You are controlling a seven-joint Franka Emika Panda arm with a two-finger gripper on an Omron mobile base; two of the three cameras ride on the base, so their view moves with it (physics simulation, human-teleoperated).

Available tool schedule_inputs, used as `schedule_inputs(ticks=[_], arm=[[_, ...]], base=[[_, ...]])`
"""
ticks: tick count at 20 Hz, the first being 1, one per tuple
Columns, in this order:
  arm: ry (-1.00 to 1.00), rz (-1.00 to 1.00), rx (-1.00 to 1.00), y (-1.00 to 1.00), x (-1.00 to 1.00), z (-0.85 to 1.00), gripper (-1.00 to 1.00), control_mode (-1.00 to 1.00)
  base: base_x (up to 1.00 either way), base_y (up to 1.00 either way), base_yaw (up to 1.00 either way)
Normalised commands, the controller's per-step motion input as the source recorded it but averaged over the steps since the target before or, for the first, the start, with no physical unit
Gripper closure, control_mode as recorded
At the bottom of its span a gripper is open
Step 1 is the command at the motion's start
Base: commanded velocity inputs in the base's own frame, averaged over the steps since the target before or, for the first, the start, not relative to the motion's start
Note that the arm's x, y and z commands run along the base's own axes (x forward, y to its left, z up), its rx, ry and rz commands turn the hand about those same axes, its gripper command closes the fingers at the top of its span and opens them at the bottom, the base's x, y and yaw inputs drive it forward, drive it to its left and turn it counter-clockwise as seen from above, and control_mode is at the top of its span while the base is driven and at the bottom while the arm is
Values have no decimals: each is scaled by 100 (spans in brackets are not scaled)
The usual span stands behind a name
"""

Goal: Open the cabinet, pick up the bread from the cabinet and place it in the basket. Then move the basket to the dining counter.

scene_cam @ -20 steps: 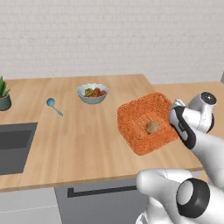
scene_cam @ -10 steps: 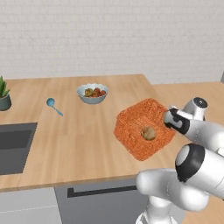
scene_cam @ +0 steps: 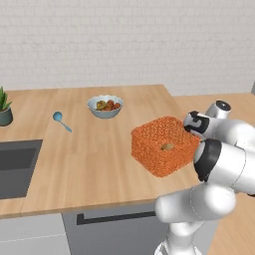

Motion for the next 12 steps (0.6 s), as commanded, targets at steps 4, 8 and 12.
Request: schedule_inputs(ticks=[4,8,12], arm=[[-12,-1,0,14,-8,19,-100,-100],[-17,-1,0,16,-29,37,-100,-100],[-19,-3,0,14,-66,57,-100,-100]], base=[[0,0,0],[0,0,0],[0,0,0]])
